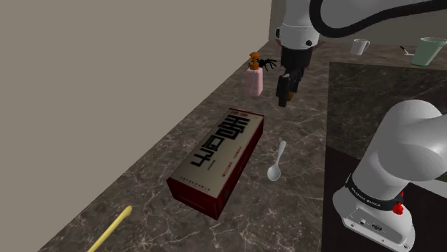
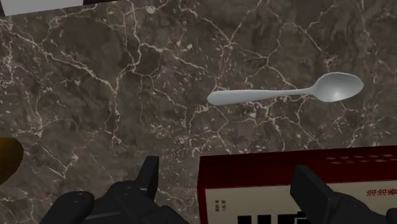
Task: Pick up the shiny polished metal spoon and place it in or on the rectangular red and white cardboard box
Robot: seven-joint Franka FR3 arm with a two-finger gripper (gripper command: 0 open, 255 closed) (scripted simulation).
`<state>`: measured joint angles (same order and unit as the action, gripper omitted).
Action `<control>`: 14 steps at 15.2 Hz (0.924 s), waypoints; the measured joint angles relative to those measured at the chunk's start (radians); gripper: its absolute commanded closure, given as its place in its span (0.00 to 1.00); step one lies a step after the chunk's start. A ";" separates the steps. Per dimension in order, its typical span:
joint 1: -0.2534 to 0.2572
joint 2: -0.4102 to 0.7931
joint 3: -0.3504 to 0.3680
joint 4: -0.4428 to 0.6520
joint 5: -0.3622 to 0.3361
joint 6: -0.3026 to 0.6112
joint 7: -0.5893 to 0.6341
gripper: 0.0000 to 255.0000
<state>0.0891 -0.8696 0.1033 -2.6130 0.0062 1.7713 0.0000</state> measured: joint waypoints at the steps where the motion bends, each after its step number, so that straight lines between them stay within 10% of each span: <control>1: 0.014 -0.012 0.014 -0.031 0.014 0.026 0.010 0.00; 14: 0.256 -0.025 0.270 -0.314 0.246 0.401 0.181 0.00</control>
<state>0.3451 -0.8943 0.3729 -2.9274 0.2521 2.1723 0.1810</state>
